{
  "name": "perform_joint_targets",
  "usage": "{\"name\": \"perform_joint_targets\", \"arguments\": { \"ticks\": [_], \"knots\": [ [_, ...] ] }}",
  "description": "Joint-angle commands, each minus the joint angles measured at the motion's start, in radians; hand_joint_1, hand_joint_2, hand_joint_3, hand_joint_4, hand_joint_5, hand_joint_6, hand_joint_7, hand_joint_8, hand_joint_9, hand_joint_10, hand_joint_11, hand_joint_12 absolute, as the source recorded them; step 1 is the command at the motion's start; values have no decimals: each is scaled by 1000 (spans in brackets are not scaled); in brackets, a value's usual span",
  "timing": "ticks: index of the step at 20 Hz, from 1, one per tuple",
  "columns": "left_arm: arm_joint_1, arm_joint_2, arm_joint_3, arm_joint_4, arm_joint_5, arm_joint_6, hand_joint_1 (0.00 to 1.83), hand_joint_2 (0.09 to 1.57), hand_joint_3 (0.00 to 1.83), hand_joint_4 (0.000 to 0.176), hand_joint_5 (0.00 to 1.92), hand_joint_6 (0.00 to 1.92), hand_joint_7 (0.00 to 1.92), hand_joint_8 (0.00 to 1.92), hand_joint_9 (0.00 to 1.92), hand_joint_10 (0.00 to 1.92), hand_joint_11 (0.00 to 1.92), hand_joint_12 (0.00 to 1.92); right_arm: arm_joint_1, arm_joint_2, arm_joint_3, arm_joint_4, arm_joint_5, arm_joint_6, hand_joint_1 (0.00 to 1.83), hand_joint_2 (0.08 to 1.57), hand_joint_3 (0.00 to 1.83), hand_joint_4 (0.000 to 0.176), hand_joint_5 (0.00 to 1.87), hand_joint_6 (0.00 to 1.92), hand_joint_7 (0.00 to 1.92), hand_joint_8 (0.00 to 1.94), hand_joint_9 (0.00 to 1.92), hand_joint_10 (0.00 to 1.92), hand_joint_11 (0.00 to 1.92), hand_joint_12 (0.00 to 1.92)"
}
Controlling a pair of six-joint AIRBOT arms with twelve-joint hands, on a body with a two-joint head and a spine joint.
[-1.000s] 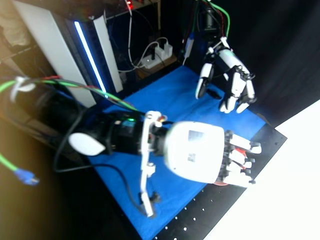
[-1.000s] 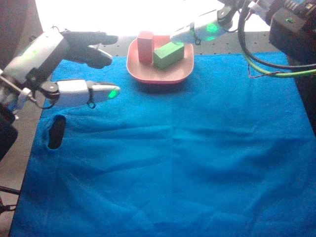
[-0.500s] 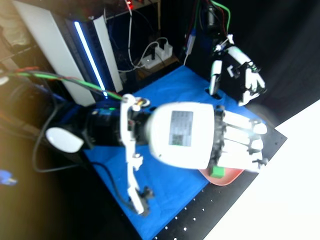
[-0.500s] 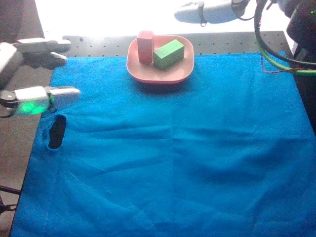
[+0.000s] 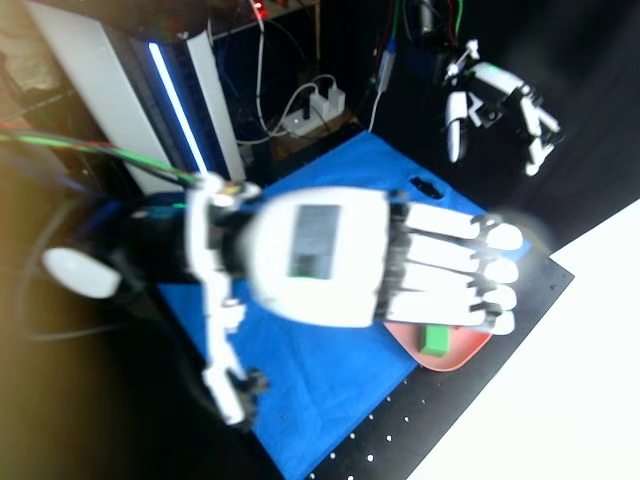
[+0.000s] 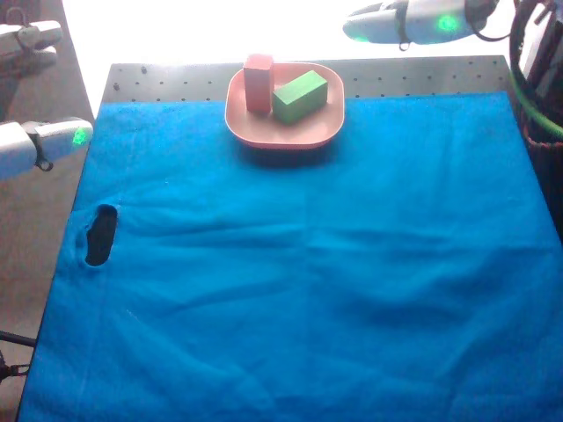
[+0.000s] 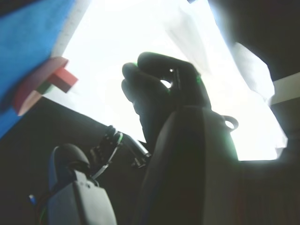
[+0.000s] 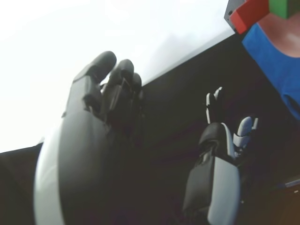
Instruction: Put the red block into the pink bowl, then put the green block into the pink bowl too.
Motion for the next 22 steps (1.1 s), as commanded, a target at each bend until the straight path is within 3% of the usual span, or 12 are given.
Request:
{"name": "perform_joint_targets", "arguments": {
  "ticks": [1,2,4,6,8,9,11,14,17,19,20,22],
  "knots": [
    [-3,12,-1,3,-139,-1,874,862,0,0,511,0,680,0,682,23,175,1256,2,10,-12,28,119,-16,832,930,0,12,368,5,440,5,466,8,38,759],
    [2,18,-7,3,-150,2,875,863,0,0,500,0,675,0,677,17,175,1244,-11,26,-29,36,135,-22,825,933,1,9,360,2,431,1,465,7,54,766],
    [22,30,-25,-12,-177,16,860,867,1,0,475,0,640,0,668,7,182,1207,-41,51,-63,75,153,-59,843,924,0,41,346,0,402,0,427,0,6,794],
    [54,38,-45,-44,-213,26,842,851,0,0,459,0,597,0,621,0,123,1241,-78,70,-84,104,166,-66,802,906,0,32,349,1,414,3,401,1,0,707],
    [97,44,-64,-76,-249,26,824,851,0,0,416,0,531,0,551,0,23,1273,-104,85,-96,123,174,-66,809,907,0,36,322,1,371,1,344,0,0,572],
    [116,46,-72,-89,-264,26,815,852,0,24,386,0,481,0,494,0,4,1215,-112,97,-105,130,175,-66,806,907,0,20,312,1,362,1,340,0,0,627],
    [135,46,-80,-106,-277,25,809,837,0,52,356,0,427,0,434,0,0,1171,-128,130,-130,136,177,-66,782,903,0,2,286,1,345,1,345,1,0,692],
    [146,45,-88,-114,-286,25,815,850,2,69,314,0,360,0,371,0,0,1065,-157,173,-165,145,177,-67,766,899,0,0,244,1,293,1,276,2,0,541],
    [152,45,-93,-119,-296,25,801,847,1,85,274,0,333,2,351,0,0,967,-173,227,-224,195,179,-169,749,882,0,33,230,0,254,3,232,4,0,410],
    [156,44,-95,-119,-299,25,795,845,0,84,259,0,324,0,343,0,0,962,-187,248,-245,204,189,-179,755,874,0,47,223,1,233,1,210,1,0,295],
    [157,43,-96,-120,-300,25,803,859,6,84,249,0,314,0,322,0,0,964,-200,256,-251,210,201,-179,763,876,0,42,215,0,229,0,236,5,0,362],
    [157,41,-96,-120,-298,25,809,867,8,90,246,0,302,0,307,1,0,960,-239,265,-257,249,238,-179,782,892,3,58,200,0,219,0,225,1,0,392]
  ]
}}
